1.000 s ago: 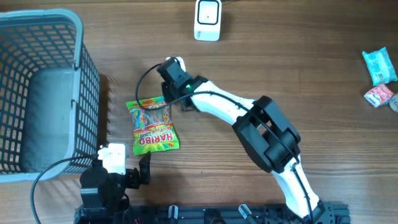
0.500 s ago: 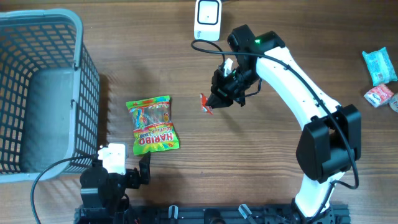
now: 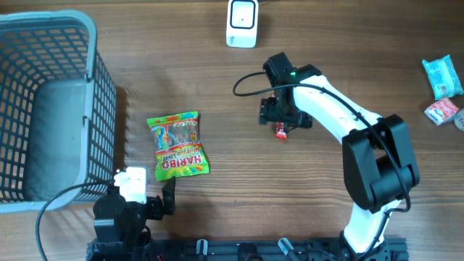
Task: Scan the item barcode
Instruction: 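Hold the Nescafe stick up to the white scanner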
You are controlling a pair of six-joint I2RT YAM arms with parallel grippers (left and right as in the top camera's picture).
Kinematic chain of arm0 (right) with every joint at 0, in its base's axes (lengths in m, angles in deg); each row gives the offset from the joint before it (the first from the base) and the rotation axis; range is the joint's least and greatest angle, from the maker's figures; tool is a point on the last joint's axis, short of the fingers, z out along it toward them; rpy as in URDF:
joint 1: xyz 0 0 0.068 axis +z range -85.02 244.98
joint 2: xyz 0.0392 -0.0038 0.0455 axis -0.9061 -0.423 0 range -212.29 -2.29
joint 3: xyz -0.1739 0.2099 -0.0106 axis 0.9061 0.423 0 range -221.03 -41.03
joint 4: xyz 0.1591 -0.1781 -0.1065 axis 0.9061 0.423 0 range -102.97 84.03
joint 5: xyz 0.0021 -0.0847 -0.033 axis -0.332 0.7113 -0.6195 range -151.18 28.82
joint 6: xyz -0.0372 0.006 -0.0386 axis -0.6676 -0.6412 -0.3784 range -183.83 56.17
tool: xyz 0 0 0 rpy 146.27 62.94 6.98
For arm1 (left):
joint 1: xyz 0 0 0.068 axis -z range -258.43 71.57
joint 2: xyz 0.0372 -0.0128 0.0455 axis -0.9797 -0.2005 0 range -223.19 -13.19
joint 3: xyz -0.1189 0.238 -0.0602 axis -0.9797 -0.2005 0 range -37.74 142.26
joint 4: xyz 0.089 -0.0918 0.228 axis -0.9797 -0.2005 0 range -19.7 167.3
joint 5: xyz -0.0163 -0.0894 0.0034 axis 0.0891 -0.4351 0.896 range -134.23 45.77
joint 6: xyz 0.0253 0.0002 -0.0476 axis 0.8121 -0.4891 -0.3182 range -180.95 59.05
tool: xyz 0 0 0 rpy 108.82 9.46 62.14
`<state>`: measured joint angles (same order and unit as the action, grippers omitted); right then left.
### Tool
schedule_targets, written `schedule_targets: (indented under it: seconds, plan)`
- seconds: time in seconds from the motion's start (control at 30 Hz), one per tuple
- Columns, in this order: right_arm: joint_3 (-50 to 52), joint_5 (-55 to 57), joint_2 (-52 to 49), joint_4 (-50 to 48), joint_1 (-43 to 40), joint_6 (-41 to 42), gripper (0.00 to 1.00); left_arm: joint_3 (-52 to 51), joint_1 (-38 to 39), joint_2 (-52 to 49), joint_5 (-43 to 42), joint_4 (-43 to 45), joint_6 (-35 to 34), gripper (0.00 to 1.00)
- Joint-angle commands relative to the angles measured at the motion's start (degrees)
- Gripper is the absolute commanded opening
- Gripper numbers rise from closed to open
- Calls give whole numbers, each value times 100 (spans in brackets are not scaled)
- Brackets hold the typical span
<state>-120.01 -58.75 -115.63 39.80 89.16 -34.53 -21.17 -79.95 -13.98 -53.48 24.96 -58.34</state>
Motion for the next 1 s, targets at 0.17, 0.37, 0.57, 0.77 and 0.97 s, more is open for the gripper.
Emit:
schedule_targets:
  seconds: [0.17,0.37,0.57,0.77,0.97]
  plan:
    - [-15,188,-409,-686,39,-105,84,7,-26,48,13,15,-52,100]
    - [-13,210,-1360,-549,39,-389,33,7,-26,48,13,15,-50,100]
    - [-251,-2734,-1502,608,-20,-1606,5,7,-26,48,13,15,-52,100]
    - [-695,-7648,-1502,1888,-284,-3254,5,7,-26,48,13,15,-52,100]
    - [-695,-9541,-1502,1351,-278,-2026,5,7,-26,48,13,15,-52,100]
